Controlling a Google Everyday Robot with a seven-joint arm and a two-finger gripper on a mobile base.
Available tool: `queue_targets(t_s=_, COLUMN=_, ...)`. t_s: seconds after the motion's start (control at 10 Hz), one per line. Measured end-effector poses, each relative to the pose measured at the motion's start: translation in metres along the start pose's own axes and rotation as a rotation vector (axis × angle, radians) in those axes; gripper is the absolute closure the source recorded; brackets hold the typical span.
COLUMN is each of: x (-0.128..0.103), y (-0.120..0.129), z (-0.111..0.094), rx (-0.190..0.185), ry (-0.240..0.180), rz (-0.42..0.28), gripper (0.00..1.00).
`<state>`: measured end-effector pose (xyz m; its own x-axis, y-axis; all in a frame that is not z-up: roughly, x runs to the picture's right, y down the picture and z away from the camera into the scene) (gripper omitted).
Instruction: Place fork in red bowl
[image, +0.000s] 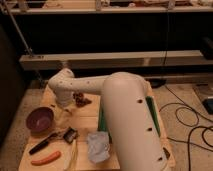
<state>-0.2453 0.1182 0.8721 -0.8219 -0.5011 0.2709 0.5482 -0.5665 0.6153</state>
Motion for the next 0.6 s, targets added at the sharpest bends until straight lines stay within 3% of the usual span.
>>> queue_targets(t_s=0.4, x=0.001, y=0.007, z=0.007, rx=0.019, ry=-0.02, rz=0.016, gripper=0.21)
queue_targets(t_s=0.5, x=0.0, y=0.009, z=0.009, rx=0.025, ry=-0.023, rz=0.019, gripper=0.24)
queue_targets(t_s=0.6, x=0.001, y=0.009, z=0.012, rx=0.033, ry=-0.023, rz=0.021, gripper=0.35)
